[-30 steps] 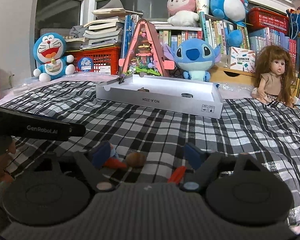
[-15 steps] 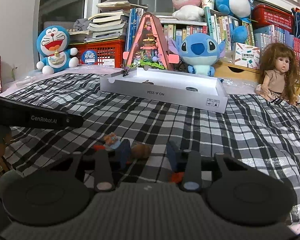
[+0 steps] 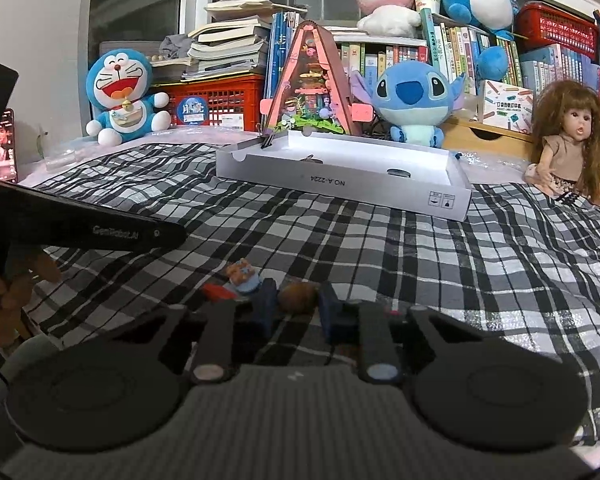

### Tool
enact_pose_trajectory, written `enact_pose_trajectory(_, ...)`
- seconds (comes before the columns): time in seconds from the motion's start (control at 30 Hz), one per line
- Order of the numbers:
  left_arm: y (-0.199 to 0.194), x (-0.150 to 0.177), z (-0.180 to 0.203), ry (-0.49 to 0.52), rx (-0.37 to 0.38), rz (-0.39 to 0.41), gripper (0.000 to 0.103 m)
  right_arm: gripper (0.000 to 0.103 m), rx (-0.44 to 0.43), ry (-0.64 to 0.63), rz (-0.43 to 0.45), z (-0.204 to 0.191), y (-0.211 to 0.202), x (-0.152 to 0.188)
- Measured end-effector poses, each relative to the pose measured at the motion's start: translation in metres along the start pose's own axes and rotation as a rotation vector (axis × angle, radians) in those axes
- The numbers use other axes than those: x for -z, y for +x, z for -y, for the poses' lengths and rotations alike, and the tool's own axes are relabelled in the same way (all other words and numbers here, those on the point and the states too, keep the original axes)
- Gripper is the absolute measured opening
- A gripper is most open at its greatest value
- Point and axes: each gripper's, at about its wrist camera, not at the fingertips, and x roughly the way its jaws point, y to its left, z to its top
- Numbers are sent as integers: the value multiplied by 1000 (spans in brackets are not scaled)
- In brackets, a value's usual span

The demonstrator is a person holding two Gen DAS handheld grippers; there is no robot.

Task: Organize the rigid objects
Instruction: 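Grasp the blue shoe-shaped toy with the left tool while the right tool grasps the brown ball, then carry the blue toy in the left tool while the right tool carries the ball over the tray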

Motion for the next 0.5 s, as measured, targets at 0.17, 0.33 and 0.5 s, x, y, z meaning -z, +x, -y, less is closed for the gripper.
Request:
enact_pose_trajectory(0.17,-1,-2,6,21,2,-2,15,26,-6,32,1,4,-1,-2)
enact_pose_trajectory(0.33,-6,-7,9,20,6,-5,15,26,1,64,3,10,-1,-7)
enact_pose_trajectory(0.5,-10,-16,7,2,9,-20,15,26,11,90,4,16,-1,-13)
